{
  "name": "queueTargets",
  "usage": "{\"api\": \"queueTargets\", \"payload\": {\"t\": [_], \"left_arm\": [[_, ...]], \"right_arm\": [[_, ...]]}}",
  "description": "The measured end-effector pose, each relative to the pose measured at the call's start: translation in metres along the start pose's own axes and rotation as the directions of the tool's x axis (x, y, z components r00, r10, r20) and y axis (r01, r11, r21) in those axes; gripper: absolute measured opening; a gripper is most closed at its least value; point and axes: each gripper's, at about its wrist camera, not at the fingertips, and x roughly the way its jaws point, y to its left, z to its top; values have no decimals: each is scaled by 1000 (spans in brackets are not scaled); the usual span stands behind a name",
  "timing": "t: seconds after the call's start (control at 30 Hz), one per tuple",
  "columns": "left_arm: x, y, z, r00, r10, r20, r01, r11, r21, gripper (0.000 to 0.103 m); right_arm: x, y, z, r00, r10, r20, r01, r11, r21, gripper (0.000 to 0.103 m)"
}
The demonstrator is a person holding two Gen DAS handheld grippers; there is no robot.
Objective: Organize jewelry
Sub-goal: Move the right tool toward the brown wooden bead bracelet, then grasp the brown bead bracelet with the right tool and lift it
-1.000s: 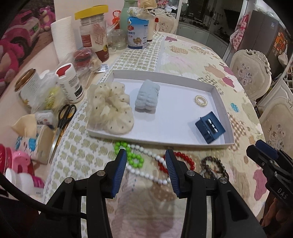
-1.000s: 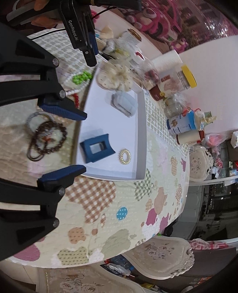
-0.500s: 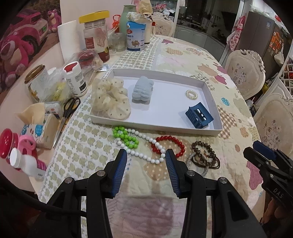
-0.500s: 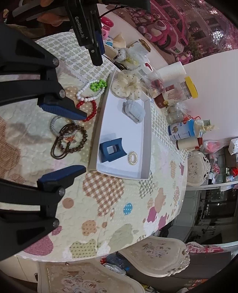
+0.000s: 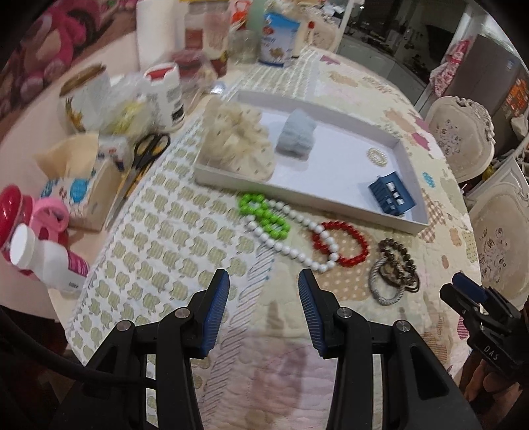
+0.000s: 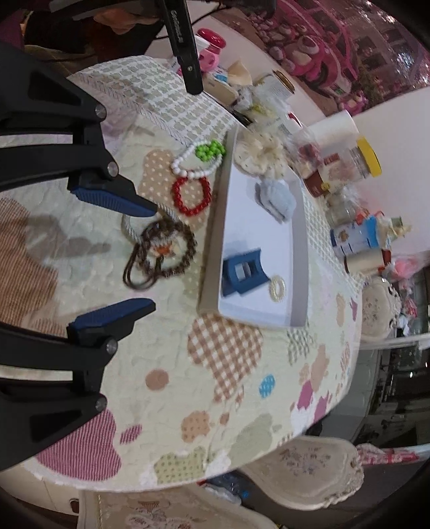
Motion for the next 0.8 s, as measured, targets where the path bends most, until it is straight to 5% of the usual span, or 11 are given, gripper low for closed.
{"api": "queueTargets", "payload": {"t": [0.3, 0.8], "left_arm": [[28, 22, 15, 997, -51, -53, 47, 996, -73, 43], [84, 30, 69, 992, -82, -95, 69, 988, -139, 43]], "right_arm": [[41, 23, 6, 997, 51, -57, -54, 997, -52, 44], [61, 16, 14, 996, 36, -82, -39, 999, -33, 43]]}}
